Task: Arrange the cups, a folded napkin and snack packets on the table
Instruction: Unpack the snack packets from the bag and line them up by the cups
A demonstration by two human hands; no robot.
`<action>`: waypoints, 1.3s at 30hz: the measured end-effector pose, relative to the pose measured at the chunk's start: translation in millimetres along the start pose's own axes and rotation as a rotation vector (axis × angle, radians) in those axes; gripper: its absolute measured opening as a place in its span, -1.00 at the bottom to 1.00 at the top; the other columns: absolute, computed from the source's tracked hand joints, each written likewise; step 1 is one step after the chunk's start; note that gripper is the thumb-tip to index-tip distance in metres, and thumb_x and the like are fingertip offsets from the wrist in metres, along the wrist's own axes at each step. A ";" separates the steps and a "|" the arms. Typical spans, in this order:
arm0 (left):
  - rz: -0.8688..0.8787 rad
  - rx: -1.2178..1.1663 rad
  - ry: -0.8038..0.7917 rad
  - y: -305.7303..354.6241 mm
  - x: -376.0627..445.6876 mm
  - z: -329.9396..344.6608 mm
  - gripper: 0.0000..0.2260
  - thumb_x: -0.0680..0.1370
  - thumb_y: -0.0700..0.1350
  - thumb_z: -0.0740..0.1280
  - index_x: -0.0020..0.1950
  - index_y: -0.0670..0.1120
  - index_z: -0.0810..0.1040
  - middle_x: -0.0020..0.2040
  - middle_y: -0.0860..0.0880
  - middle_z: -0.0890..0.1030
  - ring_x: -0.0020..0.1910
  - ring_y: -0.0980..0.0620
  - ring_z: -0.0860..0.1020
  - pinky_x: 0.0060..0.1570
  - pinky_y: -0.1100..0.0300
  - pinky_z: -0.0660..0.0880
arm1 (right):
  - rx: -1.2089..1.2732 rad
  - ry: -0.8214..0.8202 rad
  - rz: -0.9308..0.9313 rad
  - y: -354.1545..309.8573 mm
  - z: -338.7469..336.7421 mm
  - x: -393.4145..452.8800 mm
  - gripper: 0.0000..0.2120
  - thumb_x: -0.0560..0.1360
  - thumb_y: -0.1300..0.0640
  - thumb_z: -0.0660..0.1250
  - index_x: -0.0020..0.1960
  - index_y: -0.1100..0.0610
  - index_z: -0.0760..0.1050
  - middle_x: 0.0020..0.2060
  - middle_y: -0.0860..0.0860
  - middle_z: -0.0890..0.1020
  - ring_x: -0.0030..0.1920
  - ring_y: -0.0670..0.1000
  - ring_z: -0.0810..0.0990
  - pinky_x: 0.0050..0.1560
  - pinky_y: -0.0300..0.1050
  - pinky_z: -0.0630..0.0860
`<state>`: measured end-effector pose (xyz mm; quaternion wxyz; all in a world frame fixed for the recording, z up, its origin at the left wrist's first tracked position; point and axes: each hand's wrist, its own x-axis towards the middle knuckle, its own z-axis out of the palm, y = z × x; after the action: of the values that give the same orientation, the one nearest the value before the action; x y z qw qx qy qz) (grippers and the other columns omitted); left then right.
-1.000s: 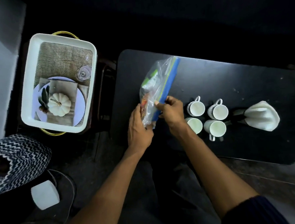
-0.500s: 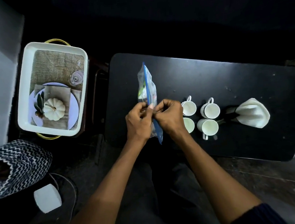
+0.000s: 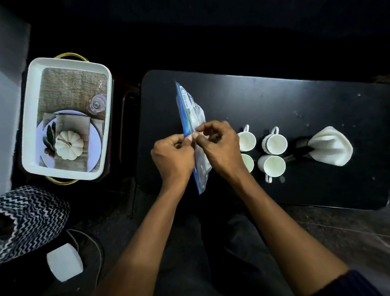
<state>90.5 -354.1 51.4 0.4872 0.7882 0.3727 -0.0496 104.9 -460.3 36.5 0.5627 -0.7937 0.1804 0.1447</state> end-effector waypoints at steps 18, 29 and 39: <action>-0.072 -0.162 -0.388 -7.6 16.1 -31.1 -0.84 0.52 -0.31 0.44 -0.23 -0.11 0.70 -0.31 -0.02 0.72 -0.29 0.03 0.72 -0.31 0.21 0.63 | 0.059 -0.096 0.089 -4.2 11.0 4.8 -0.82 0.48 0.05 0.51 -0.24 0.13 0.68 -0.39 -0.02 0.69 -0.38 -0.09 0.59 -0.20 -0.03 0.62; 0.044 -0.005 -0.139 -7.0 12.9 -29.4 -0.98 0.43 -0.22 0.53 -0.16 -0.12 0.75 -0.33 0.09 0.69 -0.37 0.19 0.67 -0.30 0.29 0.60 | -0.152 0.007 -0.007 -16.0 18.2 -0.7 -0.87 0.50 0.03 0.40 -0.19 0.04 0.62 -0.37 -0.08 0.66 -0.37 -0.17 0.57 -0.24 -0.18 0.53; 0.204 0.107 -0.116 -3.3 11.6 -36.0 -0.97 0.39 -0.23 0.54 -0.20 -0.14 0.74 -0.34 0.05 0.69 -0.40 0.22 0.64 -0.32 0.35 0.57 | -0.101 0.020 -0.002 -33.4 19.3 -2.3 -0.87 0.48 0.10 0.47 -0.24 0.08 0.67 -0.37 -0.08 0.70 -0.31 -0.10 0.68 -0.16 -0.10 0.64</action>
<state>86.5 -318.0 62.6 0.4678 0.8426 0.2586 -0.0653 117.3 -431.7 59.3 0.5202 -0.8227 0.1774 0.1450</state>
